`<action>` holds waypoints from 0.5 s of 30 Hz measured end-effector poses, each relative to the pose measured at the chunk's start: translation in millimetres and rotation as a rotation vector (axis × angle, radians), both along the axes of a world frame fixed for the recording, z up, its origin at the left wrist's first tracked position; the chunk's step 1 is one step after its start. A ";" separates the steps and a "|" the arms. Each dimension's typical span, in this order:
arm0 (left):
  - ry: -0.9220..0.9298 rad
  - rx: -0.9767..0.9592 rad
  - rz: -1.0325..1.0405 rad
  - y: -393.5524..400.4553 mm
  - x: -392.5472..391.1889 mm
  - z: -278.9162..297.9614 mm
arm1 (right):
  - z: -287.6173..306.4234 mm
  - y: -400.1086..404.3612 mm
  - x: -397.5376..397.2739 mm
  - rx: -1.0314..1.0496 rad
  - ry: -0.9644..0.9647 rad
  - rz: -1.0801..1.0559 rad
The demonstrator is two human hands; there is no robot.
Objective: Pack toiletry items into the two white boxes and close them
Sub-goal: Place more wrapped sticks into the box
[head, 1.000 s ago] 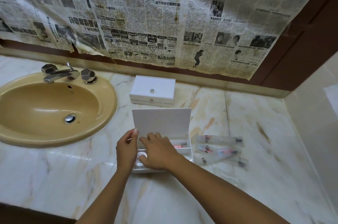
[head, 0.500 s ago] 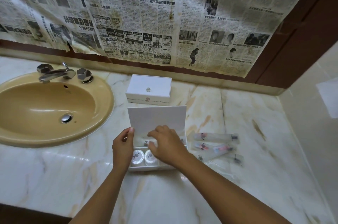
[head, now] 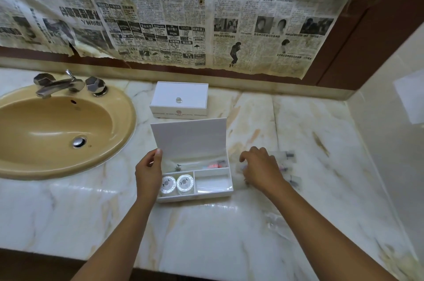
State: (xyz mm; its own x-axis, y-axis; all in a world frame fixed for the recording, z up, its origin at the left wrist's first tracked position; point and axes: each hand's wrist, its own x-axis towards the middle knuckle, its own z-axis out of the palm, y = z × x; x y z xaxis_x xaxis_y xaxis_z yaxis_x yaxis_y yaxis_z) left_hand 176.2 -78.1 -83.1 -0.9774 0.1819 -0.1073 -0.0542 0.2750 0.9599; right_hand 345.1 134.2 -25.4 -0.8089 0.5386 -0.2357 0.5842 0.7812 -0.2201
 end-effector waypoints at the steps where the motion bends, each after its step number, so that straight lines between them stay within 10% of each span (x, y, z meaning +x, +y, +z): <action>1: 0.000 0.002 0.002 0.3 0.0 0.0 | -2.2 1.3 3.9 -0.001 -0.072 -0.010; 15: -0.009 0.010 0.012 0.3 2.6 1.7 | -3.1 5.9 11.5 0.061 0.008 -0.091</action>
